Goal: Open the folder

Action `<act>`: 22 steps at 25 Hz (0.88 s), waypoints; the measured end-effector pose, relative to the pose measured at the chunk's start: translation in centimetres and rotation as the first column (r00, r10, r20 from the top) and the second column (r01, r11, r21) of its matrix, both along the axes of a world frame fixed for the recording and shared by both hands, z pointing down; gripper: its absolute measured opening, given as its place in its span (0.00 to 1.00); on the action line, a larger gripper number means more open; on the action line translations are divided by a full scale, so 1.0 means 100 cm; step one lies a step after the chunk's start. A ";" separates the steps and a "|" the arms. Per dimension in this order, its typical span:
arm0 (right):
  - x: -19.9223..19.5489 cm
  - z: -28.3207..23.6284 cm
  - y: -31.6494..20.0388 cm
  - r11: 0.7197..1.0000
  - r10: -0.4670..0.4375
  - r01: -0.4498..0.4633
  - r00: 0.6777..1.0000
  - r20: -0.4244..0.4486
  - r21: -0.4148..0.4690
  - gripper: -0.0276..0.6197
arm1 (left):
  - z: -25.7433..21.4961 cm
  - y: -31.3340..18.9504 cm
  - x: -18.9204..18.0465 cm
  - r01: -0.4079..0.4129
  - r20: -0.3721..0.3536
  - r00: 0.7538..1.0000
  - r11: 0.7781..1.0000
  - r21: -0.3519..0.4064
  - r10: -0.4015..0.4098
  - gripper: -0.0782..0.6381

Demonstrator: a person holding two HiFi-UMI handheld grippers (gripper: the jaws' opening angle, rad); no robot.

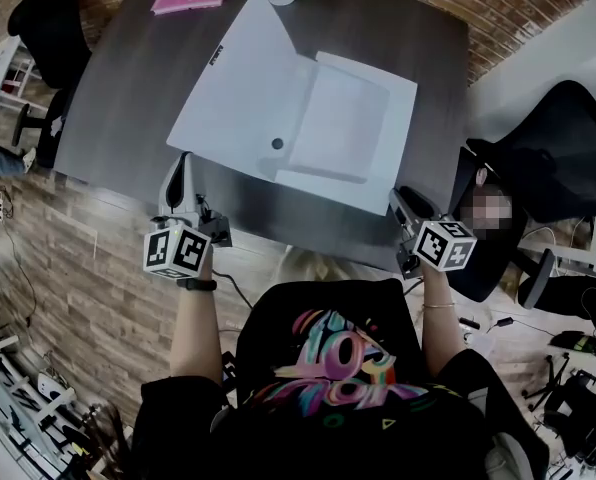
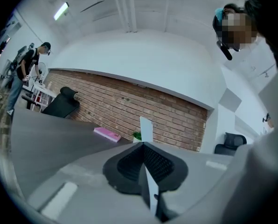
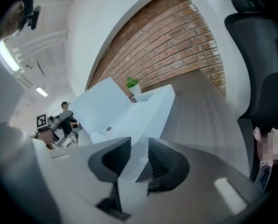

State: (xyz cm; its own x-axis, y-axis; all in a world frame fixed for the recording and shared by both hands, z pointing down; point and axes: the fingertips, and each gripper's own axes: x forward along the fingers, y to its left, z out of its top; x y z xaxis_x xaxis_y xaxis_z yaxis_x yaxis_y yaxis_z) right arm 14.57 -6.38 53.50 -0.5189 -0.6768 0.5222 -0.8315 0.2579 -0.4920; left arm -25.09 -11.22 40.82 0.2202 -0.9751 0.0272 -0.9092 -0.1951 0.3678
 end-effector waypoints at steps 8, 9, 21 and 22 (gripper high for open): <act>0.000 0.000 0.000 1.000 0.005 -0.005 1.000 -0.023 0.008 0.23 | 0.007 -0.001 -0.009 0.032 -0.041 0.999 0.999 -0.016 -0.032 0.11; 0.001 0.000 0.000 1.000 0.006 -0.006 1.000 -0.025 0.009 0.23 | 0.007 -0.001 -0.009 0.033 -0.046 0.998 0.999 -0.017 -0.034 0.11; 0.000 -0.004 -0.002 1.000 0.018 -0.017 0.999 -0.045 0.018 0.21 | 0.002 -0.001 -0.004 0.006 -0.052 0.999 1.000 0.007 -0.005 0.12; -0.001 -0.004 -0.002 1.000 0.017 -0.016 0.999 -0.044 0.020 0.21 | 0.000 -0.001 -0.002 -0.006 -0.059 0.998 1.000 0.014 0.007 0.13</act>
State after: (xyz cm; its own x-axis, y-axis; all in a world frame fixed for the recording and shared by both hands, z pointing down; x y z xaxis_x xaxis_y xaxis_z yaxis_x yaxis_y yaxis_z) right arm 14.50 -6.56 53.05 -0.4845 -0.6952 0.5310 -0.8565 0.2533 -0.4498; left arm -25.31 -11.29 40.79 0.2272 -0.9739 0.0006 -0.8847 -0.2061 0.4182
